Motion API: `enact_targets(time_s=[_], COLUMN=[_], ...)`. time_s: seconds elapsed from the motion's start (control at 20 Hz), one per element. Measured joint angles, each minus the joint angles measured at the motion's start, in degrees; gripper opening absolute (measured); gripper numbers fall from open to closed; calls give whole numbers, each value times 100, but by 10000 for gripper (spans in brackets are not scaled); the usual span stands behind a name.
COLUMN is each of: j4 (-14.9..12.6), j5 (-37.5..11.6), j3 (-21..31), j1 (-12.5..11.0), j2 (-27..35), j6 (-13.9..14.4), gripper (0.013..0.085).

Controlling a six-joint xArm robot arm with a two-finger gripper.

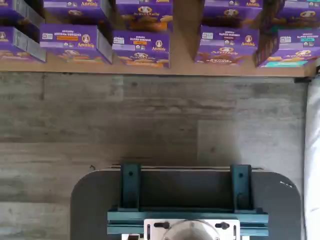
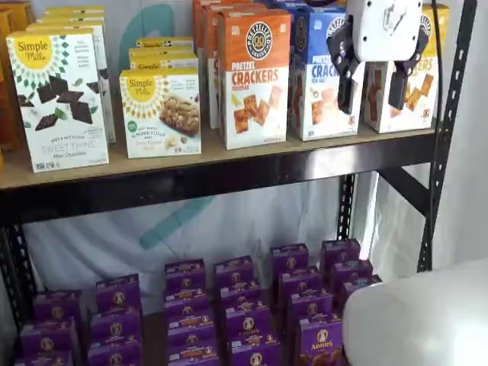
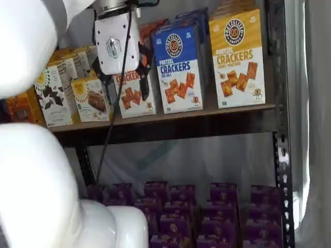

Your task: Retrieve the yellow and white box located on the top shelf, the sixth one from the left

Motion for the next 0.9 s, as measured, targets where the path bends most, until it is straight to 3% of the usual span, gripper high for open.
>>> enact_targets(time_s=[0.05,0.1,0.15,0.25,0.55,0.9], j4=[61,437,609,686,651,253], j5=[12,85,110,109,47,-391], j3=[-2,-18,-20,-19,-39,-249], j1=[-50,-408,-556,-617,-711,-977], j2=[4,32,40,38,68,324], j6=[-27,-189,-266,-313,-435,-888], gripper=[850,850,850,850,850,850])
